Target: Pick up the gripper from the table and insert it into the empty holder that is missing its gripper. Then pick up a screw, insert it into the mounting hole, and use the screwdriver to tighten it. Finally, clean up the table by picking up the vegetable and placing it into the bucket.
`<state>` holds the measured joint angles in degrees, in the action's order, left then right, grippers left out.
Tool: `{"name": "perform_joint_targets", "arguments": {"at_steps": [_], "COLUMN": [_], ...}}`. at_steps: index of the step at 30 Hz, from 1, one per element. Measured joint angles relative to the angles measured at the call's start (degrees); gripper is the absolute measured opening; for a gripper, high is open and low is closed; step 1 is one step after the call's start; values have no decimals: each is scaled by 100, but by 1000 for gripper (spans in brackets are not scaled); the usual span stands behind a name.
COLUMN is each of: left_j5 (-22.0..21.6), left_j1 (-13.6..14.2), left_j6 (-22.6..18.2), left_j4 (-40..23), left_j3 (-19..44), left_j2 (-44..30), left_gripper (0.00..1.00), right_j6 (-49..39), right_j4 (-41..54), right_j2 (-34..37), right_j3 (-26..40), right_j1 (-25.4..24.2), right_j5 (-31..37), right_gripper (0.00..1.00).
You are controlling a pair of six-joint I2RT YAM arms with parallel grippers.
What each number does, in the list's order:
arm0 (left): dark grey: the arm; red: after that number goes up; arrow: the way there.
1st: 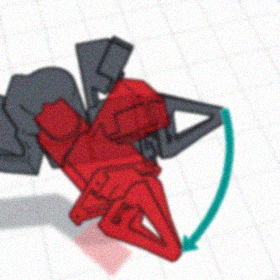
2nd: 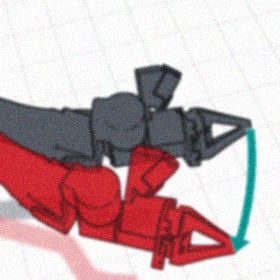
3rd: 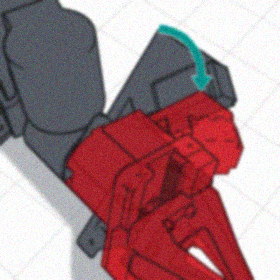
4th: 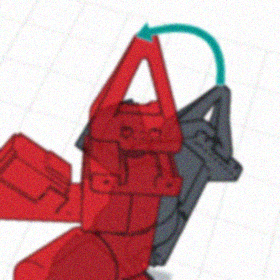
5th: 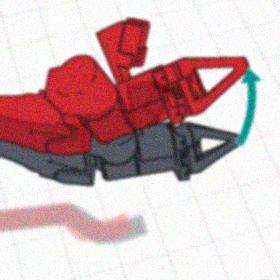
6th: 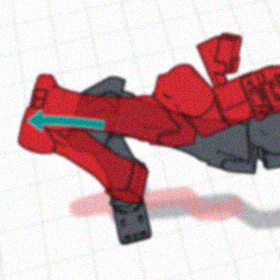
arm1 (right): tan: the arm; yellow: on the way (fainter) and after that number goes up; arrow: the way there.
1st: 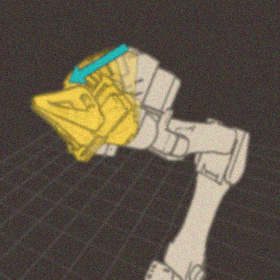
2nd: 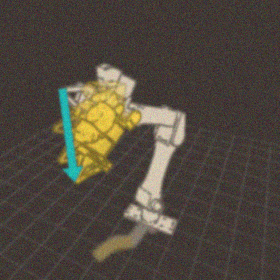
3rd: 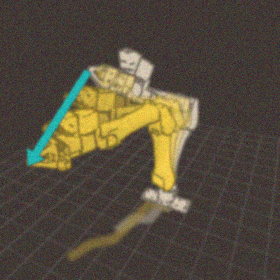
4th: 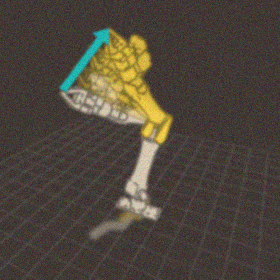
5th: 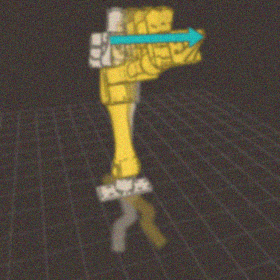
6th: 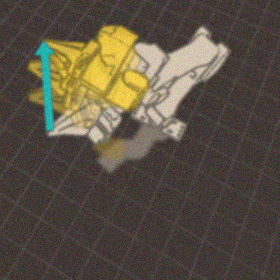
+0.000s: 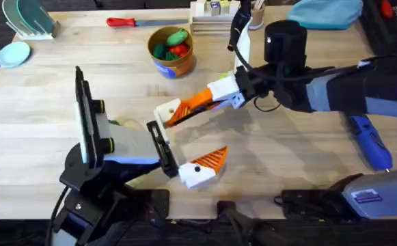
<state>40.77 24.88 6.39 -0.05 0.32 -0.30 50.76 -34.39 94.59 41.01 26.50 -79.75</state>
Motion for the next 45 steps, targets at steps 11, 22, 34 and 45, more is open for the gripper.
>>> {"name": "perform_joint_targets", "arguments": {"at_steps": [11,22,34,45], "left_j5": [-93,-491,-663,-768], "left_j1": [-30,-83,-136,-145], "left_j6": [-37,4,33,96], "left_j4": [-21,-109,-15,2], "left_j3": [0,-7,-9,-11], "left_j2": [-1,1,-2,-2], "left_gripper": [993,993,993,993], "right_j6": [148,499,796,801], "right_j4": [8,-109,-470,-509], "right_j2": [0,0,-1,-2], "right_j3": [-2,-2,-2,-2], "right_j1": [144,349,483,573], "right_j5": [240,974,1543,1737], "right_gripper": [9,8,8,7]}}
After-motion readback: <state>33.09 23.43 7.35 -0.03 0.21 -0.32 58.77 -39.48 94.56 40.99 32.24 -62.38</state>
